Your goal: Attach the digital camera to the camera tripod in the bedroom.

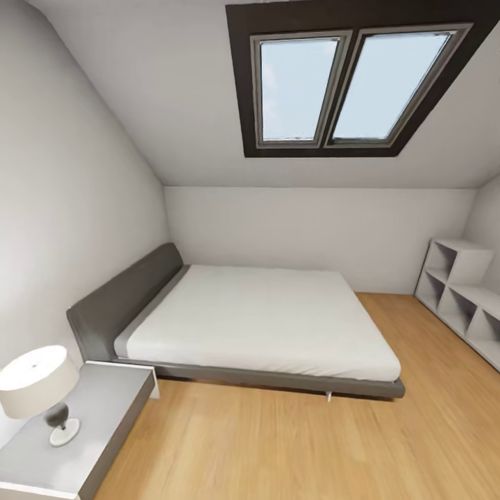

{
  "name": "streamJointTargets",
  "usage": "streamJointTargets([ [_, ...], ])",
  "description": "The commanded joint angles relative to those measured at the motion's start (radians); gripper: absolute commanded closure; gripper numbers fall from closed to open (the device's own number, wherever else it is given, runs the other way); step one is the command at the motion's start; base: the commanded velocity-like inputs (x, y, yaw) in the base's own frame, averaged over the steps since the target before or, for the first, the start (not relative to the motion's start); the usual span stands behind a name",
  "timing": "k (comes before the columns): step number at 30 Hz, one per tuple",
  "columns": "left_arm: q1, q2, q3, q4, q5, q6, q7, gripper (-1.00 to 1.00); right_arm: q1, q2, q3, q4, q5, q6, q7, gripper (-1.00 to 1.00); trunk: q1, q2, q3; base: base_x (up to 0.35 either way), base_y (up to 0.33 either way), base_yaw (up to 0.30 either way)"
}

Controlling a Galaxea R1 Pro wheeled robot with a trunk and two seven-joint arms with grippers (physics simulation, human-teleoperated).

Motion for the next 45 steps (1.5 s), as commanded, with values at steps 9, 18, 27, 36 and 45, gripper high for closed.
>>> streamJointTargets([
  [9, 0.0, -0.001, 0.008, 0.0, -0.005, -0.003, 0.001, 1.0, -0.001, 0.0, -0.01, 0.003, 0.006, -0.002, 0.001, -1.0, 0.001, 0.0, 0.0, 0.3, 0.216, -0.217],
  [18, 0.0, -0.002, 0.008, 0.0, -0.005, -0.003, 0.001, 1.0, -0.001, 0.0, -0.01, 0.003, 0.005, -0.003, 0.001, -1.0, 0.001, 0.0, 0.0, 0.173, 0.135, -0.279],
  [27, 0.0, -0.002, 0.008, 0.0, -0.005, -0.003, 0.001, 1.0, -0.001, -0.001, -0.011, 0.003, 0.005, -0.004, 0.001, -1.0, 0.001, 0.0, 0.0, 0.01, 0.007, -0.286],
  [36, 0.0, -0.002, 0.008, 0.0, -0.005, -0.003, 0.001, 1.0, -0.001, -0.002, -0.011, 0.003, 0.005, -0.004, 0.001, -1.0, 0.001, 0.0, 0.0, 0.001, 0.001, -0.286],
  [45, 0.0, -0.002, 0.008, 0.0, -0.005, -0.003, 0.001, 1.0, -0.001, -0.002, -0.012, 0.003, 0.004, -0.004, 0.001, -1.0, 0.001, 0.0, 0.0, 0.0, 0.0, -0.286],
])
